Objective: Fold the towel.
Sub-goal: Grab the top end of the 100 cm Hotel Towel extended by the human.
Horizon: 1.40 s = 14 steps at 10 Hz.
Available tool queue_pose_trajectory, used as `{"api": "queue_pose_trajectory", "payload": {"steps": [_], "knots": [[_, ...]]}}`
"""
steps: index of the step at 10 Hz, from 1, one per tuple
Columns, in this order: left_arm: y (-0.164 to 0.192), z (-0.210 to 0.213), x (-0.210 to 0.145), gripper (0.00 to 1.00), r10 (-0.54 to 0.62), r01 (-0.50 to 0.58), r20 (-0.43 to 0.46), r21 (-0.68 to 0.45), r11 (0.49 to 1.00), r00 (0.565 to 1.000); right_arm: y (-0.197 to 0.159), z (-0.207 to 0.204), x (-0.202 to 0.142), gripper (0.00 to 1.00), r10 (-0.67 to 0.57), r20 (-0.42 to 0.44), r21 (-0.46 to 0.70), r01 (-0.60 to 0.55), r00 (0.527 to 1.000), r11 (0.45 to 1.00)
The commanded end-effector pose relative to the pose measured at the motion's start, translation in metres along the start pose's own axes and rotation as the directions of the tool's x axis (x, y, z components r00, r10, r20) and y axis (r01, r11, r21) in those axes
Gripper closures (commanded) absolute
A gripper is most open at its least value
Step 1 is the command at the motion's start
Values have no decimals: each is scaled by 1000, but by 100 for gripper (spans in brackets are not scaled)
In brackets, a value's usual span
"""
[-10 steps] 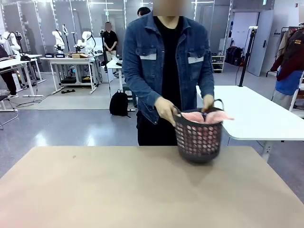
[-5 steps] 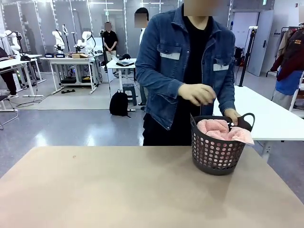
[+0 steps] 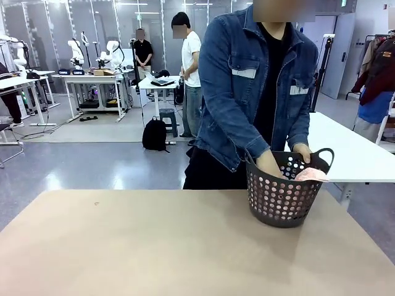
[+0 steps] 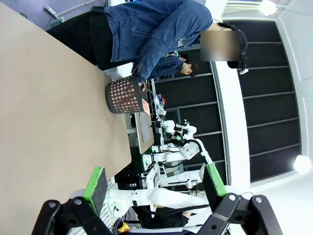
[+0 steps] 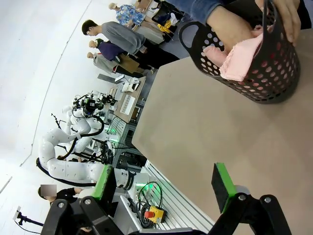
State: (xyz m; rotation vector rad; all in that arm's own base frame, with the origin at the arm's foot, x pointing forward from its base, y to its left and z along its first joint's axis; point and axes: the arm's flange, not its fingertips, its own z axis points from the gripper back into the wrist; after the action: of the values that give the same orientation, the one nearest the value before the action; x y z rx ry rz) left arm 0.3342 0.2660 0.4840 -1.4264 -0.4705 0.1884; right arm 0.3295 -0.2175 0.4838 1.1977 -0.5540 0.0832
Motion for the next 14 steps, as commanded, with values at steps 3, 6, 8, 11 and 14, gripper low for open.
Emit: {"api": "queue_pose_trajectory", "payload": {"steps": [3,6,8,11,14], "knots": [[-1,1,-1,0,-3,3,-6,-7,1000,1000,0,1,0,0,6,1,6,-6,1000,1000],[-1,1,-1,0,-3,3,-6,-7,1000,1000,0,1,0,0,6,1,6,-6,1000,1000],[-1,1,-1,0,-3,3,-6,-7,1000,1000,0,1,0,0,6,1,6,-6,1000,1000],[-1,1,-1,0,-3,3,-6,-7,1000,1000,0,1,0,0,6,1,6,-6,1000,1000],[-1,1,-1,0,-3,3,-6,-7,1000,1000,0,1,0,0,6,1,6,-6,1000,1000]]}}
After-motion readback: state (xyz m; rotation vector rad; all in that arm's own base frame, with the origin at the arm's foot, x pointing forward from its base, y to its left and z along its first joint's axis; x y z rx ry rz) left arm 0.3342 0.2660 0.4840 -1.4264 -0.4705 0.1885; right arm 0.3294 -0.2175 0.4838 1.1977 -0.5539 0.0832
